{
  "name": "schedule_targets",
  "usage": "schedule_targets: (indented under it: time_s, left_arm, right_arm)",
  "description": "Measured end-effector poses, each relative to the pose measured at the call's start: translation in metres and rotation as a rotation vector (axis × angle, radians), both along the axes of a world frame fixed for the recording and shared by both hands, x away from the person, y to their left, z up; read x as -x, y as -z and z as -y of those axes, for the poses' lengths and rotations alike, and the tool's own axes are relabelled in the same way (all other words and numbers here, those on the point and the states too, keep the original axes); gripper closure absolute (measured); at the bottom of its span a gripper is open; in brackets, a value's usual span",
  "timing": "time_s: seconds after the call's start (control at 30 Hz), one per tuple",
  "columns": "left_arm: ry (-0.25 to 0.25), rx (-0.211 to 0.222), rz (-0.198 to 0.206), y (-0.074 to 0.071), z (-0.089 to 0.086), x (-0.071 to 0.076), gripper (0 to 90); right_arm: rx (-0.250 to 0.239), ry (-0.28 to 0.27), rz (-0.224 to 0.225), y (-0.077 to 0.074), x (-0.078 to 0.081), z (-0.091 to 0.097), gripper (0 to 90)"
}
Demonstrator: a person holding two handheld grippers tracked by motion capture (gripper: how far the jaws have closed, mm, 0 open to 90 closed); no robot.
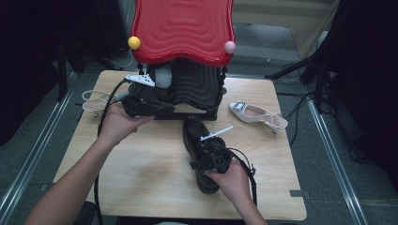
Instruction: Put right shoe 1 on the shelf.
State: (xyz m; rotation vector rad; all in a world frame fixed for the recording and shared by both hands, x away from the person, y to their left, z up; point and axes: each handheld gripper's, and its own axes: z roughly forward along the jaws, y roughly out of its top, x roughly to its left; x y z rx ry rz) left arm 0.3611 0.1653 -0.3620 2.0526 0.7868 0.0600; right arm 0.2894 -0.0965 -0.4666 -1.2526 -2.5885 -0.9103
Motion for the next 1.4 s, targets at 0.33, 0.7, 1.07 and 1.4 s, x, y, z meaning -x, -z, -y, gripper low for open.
schedule_targets:
  time_s: [0.33,0.7,1.07,1.4]
  left_arm:
    - [-0.012,0.016,0.024,-0.03,-0.008,-0.01,84.2]
    - [-0.03,0.015,0.066,-0.068,-0.013,-0.024,85.1]
    - [-0.044,-0.002,0.115,-0.094,-0.012,-0.032,89.2]
    - [-0.072,0.004,0.155,-0.124,-0.017,-0.044,89.2]
  right_arm:
    - [0.069,0.004,0.0,0.009,-0.004,-0.017,61.8]
    - [0.139,0.009,0.003,0.013,-0.003,-0.021,68.8]
    - [0.095,0.021,0.01,0.004,-0.009,0.001,85.1]
    - [0.027,0.06,0.049,-0.007,-0.01,0.031,87.1]
